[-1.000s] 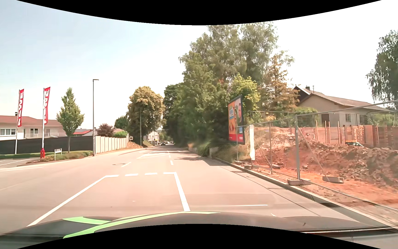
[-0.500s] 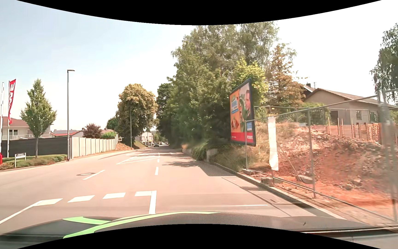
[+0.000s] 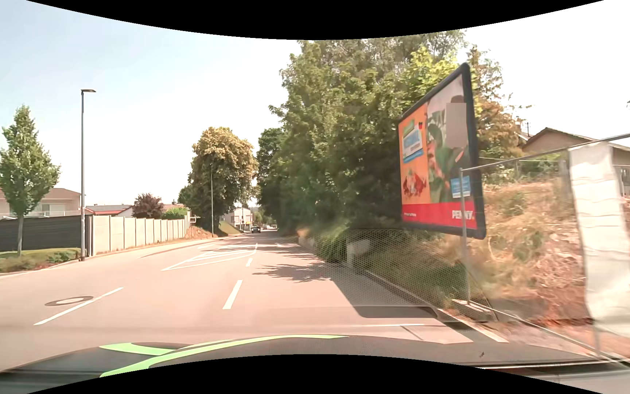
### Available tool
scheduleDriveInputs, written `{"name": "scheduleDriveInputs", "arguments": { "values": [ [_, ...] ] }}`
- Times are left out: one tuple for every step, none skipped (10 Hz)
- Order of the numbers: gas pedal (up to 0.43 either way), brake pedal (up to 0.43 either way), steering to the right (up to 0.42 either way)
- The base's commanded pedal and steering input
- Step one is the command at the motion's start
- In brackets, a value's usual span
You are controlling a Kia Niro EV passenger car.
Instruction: Follow the waypoints while adhering to traffic rules and regulations
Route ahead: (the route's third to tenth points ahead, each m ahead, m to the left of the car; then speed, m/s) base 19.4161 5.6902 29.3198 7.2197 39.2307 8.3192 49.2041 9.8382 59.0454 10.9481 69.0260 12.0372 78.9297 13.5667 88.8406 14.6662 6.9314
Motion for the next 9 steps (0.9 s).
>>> {"name": "scheduleDriveInputs", "arguments": {
  "values": [
    [0.059,0.000,-0.064],
    [0.059,0.000,-0.064],
    [0.059,0.000,-0.064],
    [0.059,0.000,-0.064],
    [0.059,0.000,-0.064],
    [0.059,0.000,-0.064],
    [0.059,0.000,-0.061],
    [0.059,0.000,-0.056],
    [0.039,0.000,-0.049]
  ]
}}
